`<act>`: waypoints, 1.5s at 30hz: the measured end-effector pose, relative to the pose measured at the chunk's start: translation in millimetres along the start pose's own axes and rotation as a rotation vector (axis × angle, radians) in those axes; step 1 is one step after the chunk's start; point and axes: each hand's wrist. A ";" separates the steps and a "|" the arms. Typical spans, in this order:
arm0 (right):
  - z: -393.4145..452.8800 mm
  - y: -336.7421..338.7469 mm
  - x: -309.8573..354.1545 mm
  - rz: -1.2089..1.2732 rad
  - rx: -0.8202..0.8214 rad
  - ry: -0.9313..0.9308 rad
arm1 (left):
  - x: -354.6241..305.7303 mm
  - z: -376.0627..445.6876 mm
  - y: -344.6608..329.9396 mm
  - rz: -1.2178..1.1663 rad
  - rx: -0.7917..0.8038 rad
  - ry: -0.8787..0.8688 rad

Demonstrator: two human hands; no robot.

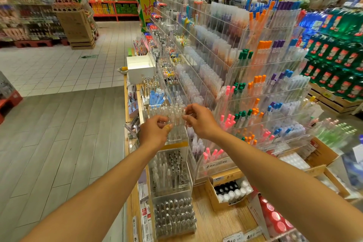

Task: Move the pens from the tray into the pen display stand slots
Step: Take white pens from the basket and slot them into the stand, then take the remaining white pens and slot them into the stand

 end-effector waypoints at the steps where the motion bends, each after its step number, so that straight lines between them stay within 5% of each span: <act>1: -0.8 -0.6 1.5 -0.017 0.003 0.000 | 0.1 -1.4 0.6 -0.002 0.004 0.002; 23: -71.4 37.6 -20.9 0.337 -0.053 -0.265 | -14.1 -44.7 -22.2 -0.460 0.239 0.287; 38: -356.8 200.5 -164.8 0.489 -0.351 -0.625 | -56.3 -231.3 -218.4 -0.470 0.581 0.358; 45: -488.4 243.9 -234.5 0.444 -0.354 -0.755 | -47.9 -355.1 -314.6 -0.439 0.622 0.465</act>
Point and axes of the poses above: each hand's wrist, its own z-axis towards the middle knuckle, its own y-axis out of the back of the hand, x = y × z, and after that the axes turned 1 degree about -y, right-handed
